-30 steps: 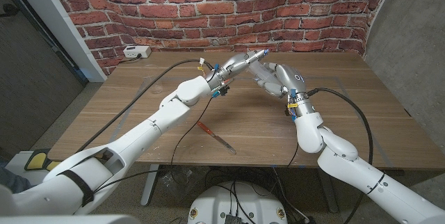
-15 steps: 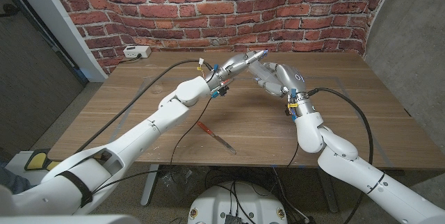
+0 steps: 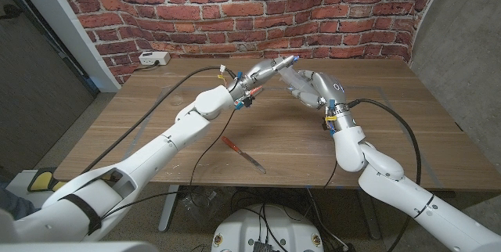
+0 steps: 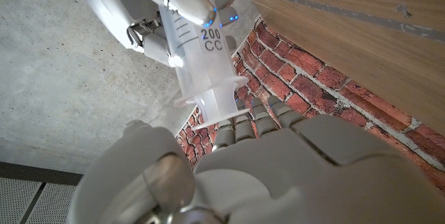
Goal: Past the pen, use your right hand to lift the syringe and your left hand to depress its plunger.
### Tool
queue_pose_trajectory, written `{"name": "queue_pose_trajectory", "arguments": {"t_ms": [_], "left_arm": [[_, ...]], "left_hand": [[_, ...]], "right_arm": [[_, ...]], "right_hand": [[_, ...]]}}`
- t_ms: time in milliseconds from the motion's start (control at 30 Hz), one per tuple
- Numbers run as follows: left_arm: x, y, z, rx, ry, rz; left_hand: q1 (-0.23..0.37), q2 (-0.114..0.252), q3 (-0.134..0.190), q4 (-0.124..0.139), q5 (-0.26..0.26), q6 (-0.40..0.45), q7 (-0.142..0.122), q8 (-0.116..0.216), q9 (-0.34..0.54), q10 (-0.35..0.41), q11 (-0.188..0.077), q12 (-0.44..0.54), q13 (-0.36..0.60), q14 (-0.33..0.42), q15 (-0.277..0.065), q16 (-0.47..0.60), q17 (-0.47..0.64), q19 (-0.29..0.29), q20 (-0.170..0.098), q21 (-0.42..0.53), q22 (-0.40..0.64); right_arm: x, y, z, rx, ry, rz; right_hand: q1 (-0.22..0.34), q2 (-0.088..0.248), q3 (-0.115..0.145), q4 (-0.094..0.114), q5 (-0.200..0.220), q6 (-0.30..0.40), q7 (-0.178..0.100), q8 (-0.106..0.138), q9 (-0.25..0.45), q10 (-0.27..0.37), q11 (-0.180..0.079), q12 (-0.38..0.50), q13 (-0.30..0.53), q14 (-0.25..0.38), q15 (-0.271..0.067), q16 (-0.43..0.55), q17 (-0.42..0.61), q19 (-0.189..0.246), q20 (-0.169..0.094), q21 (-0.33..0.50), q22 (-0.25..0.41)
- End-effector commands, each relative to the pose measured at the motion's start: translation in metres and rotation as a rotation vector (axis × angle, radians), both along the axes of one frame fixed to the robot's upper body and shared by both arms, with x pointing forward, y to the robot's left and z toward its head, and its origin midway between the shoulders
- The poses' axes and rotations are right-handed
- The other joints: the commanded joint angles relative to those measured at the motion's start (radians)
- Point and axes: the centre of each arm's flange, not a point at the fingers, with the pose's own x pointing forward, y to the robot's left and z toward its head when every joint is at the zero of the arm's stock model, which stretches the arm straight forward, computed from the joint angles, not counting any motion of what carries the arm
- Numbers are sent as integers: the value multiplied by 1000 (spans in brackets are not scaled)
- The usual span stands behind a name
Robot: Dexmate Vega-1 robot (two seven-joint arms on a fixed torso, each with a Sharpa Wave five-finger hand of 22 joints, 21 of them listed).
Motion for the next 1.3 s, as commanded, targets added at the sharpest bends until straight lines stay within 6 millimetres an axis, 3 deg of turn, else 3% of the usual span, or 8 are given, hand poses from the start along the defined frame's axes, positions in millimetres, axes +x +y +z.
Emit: {"name": "queue_pose_trajectory", "arguments": {"t_ms": [33,900,1300], "left_arm": [[1,12,3,-36,0,13],[-9,48,2,-124,-14,53],[-10,66,-6,-166,6,78]], "left_hand": [[1,5,-6,2,5,5,0,7,2,-3,0,7,2,-2,4,5,1,-7,-2,8,2],[3,6,-10,1,5,6,1,8,1,0,-2,9,2,-1,3,6,1,-7,-1,10,2],[4,7,-12,1,6,13,17,10,1,12,-18,13,2,6,-2,8,1,-2,0,12,2]], "right_arm": [[1,0,-1,-6,8,-5],[-6,-5,-3,5,15,-21],[-12,-11,-8,27,34,-52]], "right_hand": [[166,173,77,72,7,152,-146,4,6,62,-64,-1,2,10,-33,4,5,3,-83,12,-1],[168,173,76,72,7,153,-150,4,7,64,-70,2,6,15,-34,6,6,-2,-83,26,-3],[168,174,75,72,7,153,-148,3,8,67,-69,4,7,18,-34,7,7,-7,-83,36,-4]]}}
